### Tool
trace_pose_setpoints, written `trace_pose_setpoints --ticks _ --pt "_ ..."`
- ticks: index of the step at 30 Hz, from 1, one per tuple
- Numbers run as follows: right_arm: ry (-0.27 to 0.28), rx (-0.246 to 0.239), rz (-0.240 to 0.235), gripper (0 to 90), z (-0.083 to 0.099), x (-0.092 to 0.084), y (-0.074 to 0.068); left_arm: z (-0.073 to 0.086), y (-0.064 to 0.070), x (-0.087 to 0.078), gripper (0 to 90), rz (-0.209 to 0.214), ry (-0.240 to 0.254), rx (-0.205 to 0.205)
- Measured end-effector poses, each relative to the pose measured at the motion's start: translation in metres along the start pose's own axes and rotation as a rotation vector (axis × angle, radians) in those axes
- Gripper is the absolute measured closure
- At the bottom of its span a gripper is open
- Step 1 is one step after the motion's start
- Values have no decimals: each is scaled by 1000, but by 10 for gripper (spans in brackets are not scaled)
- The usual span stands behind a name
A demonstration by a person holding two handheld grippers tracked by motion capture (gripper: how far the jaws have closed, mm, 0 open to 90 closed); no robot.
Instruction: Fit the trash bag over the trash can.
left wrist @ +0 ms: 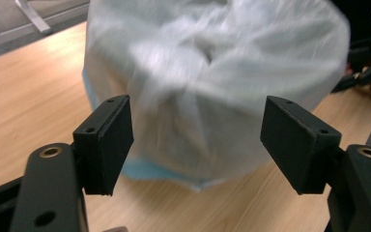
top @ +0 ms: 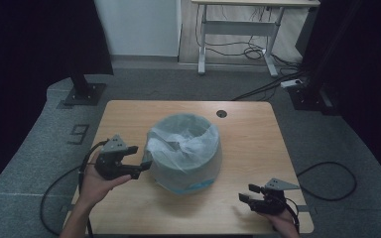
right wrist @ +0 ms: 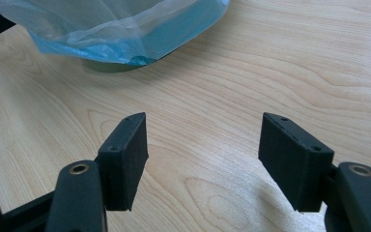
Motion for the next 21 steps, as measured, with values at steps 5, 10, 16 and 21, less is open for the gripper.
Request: trace_pose_setpoints --ticks 5,10,16,21 --pt "-1 3 5 338 1 1 1 22 -7 -1 270 -15 -9 -27" --pt "-6 0 6 338 1 1 0 37 -14 -2 273 -21 -9 -53" --pt "-6 1 7 338 2 1 1 47 -19 -1 273 -22 -8 -69" --pt "-6 1 6 338 1 1 1 51 -21 1 272 -27 -8 -75"
Point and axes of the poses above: each handheld gripper's, and its own axes: x roughly forward along the jaws, z roughly out of its underside, y roughly to its right, the point moved 2 cm from there along x, roughly forward along the jaws, and after that the axes turned 7 degrees about y, right-handed, at the moved point
